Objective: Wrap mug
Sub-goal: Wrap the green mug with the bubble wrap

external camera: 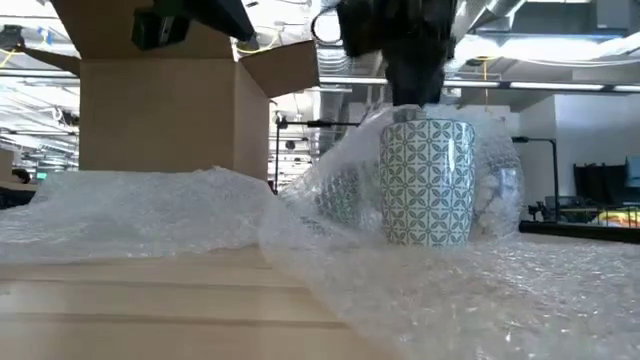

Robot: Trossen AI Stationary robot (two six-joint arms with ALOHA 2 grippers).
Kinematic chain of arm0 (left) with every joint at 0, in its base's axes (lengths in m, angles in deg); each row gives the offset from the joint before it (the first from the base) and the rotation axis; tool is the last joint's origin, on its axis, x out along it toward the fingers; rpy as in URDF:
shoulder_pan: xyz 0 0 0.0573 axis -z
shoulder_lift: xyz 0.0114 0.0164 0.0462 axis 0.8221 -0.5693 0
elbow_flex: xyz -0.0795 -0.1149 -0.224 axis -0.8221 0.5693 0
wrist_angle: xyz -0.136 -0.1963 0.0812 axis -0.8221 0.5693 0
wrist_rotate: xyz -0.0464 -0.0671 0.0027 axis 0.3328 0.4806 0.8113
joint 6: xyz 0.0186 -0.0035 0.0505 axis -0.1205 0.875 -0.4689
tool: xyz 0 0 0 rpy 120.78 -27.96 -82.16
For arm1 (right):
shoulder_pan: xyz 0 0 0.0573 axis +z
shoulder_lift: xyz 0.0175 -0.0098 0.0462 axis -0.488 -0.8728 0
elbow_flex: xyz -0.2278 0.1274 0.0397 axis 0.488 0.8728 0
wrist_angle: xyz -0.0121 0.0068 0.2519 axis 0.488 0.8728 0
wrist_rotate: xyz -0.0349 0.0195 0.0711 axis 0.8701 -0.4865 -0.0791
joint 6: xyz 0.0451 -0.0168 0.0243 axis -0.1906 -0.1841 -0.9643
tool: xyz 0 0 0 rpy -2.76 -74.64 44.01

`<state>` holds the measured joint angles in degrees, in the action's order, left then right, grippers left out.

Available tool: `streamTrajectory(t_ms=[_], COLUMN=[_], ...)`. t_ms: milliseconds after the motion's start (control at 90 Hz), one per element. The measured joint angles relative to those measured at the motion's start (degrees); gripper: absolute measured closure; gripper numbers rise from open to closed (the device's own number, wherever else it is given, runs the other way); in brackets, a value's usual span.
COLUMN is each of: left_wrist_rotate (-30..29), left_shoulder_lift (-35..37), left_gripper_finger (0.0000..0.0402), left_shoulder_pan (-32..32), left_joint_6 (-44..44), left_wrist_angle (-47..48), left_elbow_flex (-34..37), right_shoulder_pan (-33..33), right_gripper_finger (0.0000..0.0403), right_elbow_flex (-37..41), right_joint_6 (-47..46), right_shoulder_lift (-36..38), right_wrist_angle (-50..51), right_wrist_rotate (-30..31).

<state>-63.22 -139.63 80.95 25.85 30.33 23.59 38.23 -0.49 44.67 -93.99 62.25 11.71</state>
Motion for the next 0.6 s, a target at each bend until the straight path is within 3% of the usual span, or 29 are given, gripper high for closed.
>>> streamTrajectory(t_ms=[333, 600], left_wrist_rotate=[0.1, 0.2], left_shoulder_lift=[0.0, 0.0], left_gripper_finger=[0.0402, 0.0402], left_shoulder_pan=[0.3, 4.1], left_joint_6=[-1.9, -1.8], left_wrist_angle=[-0.1, -0.1], left_elbow_flex=[0.0, 0.0], right_shoulder_pan=[8.1, 20.9], right_gripper_finger=[0.0403, 0.0383], right_elbow_flex=[-0.5, 0.8], right_joint_6=[-1.4, -2.2], right_shoulder_lift=[11.4, 12.4], right_wrist_angle=[0.8, 3.5], right_wrist_rotate=[2.0, -1.5])
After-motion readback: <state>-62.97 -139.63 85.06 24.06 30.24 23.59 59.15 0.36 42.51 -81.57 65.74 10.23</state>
